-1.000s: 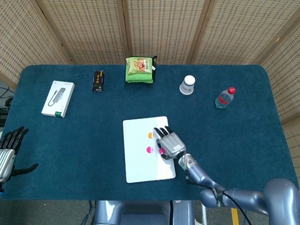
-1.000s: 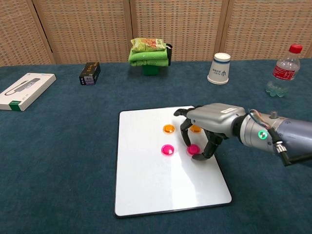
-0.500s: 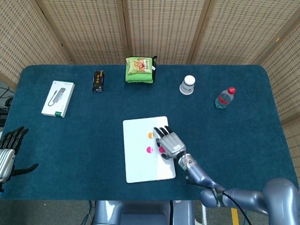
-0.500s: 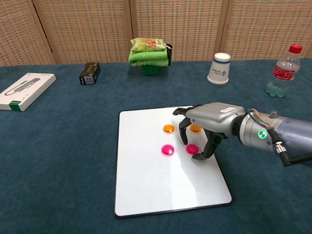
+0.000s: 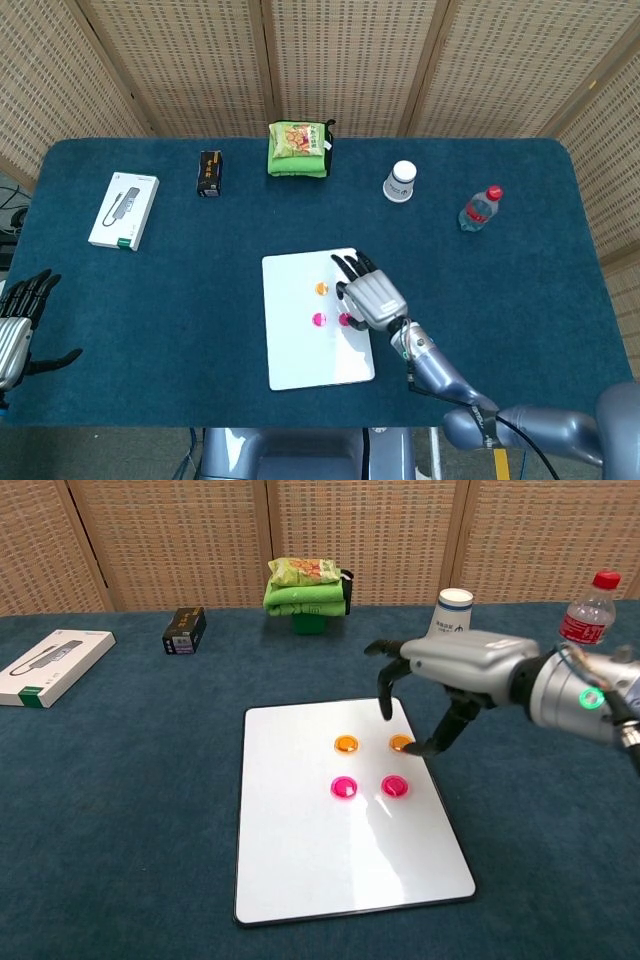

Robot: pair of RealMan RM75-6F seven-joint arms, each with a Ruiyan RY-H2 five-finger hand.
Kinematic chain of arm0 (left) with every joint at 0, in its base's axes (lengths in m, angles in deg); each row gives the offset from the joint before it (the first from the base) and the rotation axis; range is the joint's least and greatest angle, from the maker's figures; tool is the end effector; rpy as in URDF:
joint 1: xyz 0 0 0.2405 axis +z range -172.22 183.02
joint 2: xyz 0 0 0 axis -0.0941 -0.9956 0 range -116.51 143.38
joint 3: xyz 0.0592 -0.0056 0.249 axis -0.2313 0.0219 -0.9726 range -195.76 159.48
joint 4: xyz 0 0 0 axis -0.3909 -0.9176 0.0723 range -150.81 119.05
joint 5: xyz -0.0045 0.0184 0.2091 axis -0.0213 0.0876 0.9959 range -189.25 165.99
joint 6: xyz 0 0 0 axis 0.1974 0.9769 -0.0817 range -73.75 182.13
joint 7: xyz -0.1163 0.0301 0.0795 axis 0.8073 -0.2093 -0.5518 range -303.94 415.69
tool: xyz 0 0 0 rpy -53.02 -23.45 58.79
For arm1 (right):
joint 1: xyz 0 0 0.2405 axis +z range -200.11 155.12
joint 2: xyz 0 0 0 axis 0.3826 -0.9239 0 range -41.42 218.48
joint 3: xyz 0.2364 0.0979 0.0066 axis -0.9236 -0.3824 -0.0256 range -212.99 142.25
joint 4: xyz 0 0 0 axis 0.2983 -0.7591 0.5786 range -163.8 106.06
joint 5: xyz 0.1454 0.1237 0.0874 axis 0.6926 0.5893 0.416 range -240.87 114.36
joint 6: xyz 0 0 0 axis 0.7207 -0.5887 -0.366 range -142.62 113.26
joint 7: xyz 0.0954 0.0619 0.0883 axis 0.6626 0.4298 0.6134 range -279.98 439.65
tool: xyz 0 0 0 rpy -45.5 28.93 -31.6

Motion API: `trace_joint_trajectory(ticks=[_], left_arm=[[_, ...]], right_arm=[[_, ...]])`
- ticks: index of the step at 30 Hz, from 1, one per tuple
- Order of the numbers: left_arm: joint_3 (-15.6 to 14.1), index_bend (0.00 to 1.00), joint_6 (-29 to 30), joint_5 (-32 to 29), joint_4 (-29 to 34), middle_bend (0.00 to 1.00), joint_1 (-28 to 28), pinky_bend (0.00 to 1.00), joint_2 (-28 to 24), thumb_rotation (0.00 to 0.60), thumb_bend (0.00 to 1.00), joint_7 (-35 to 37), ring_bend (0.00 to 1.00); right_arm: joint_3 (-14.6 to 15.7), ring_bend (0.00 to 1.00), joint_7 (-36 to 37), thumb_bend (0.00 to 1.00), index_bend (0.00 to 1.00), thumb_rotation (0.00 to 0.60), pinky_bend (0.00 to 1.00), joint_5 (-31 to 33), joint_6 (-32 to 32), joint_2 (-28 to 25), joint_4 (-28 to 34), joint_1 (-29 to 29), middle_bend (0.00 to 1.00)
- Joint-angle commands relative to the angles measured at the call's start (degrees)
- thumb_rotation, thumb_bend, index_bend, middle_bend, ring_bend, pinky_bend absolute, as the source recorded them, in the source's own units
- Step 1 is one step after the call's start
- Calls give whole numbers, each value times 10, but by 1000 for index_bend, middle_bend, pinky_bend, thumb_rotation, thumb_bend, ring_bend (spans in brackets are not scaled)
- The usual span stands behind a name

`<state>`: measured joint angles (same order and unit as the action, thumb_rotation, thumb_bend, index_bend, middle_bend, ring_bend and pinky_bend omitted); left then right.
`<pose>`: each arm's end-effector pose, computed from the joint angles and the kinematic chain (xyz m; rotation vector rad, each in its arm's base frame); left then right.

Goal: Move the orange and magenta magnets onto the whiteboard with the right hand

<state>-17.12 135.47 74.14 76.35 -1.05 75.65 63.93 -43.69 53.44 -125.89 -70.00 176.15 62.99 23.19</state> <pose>-0.3163 0.1828 0.1575 -1.4051 -1.0433 -0.9388 -0.1131 -0.3256 -0.0220 2.0018 -0.8660 0.9277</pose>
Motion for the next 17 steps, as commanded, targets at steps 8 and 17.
trace_joint_trajectory(ticks=[8, 17], left_arm=[[0, 0, 5, 6, -2, 0, 0, 0, 2, 600, 0, 2, 0], [4, 0, 30, 17, -13, 0, 6, 0, 13, 600, 0, 7, 0]], right_arm=[[52, 0, 225, 77, 83, 600, 0, -138, -212, -143, -58, -181, 0], [62, 0, 298, 0, 11, 600, 0, -118, -307, -148, -112, -294, 0]])
